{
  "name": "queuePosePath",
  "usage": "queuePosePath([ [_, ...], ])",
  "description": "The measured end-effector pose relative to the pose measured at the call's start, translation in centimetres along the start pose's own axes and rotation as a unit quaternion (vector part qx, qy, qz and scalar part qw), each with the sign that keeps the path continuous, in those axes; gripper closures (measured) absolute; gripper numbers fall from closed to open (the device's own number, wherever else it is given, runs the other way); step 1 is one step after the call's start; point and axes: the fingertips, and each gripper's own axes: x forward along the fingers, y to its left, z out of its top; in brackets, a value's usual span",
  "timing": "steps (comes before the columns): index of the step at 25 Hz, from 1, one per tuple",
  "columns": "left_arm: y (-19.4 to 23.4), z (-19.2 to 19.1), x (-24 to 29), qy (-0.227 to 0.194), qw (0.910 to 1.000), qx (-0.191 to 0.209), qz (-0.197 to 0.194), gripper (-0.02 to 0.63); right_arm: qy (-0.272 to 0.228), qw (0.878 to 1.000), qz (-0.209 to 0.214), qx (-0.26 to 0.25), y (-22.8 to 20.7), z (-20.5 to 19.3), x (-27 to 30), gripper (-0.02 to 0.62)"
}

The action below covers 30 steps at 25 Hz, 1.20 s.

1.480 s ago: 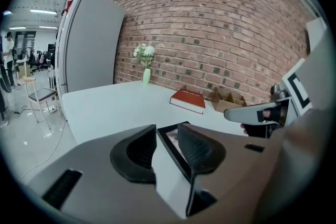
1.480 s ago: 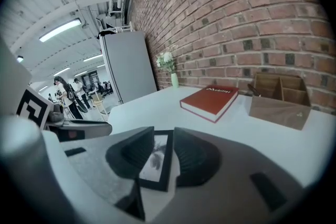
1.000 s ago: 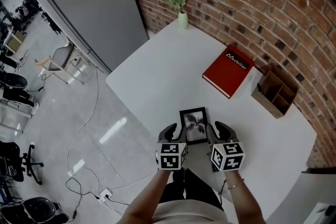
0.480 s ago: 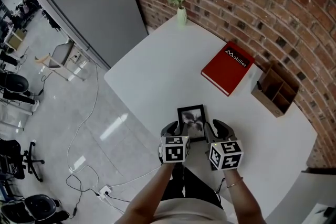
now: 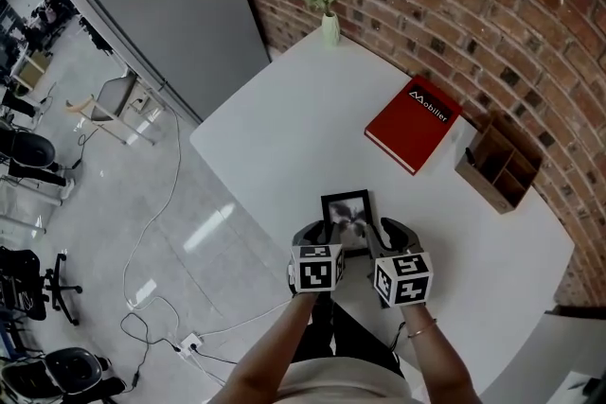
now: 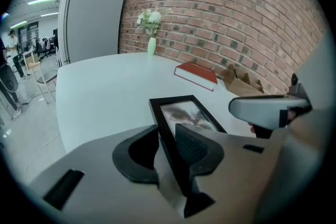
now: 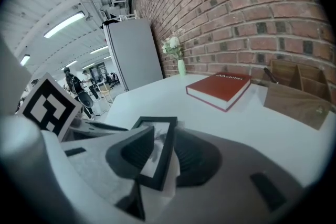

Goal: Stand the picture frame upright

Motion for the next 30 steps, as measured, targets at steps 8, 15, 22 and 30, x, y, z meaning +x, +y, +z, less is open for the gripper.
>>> queuePosePath([
  [8, 0.0, -0.1, 0.3, -0.001, 1.0000, 0.001, -0.003, 0.511, 0.058, 0.998, -0.022, -0.021, -0.3, -2.2, 2.5, 0.491],
  [15, -0.2, -0.1, 0.2, 0.001, 0.9999, -0.006, -0.008, 0.512, 0.095, 0.995, -0.027, -0.032, -0.5, -3.3, 3.3, 0.491],
  [22, 0.1, -0.2, 0.3, 0.003, 1.0000, -0.006, -0.007, 0.511, 0.109, 0.993, -0.034, -0.039, -0.2, -3.3, 3.4, 0.500],
  [30, -0.1, -0.5, 0.3, 0.003, 1.0000, 0.003, -0.008, 0.517, 0.107, 0.993, -0.036, -0.032, -0.2, -3.4, 3.2, 0.509],
])
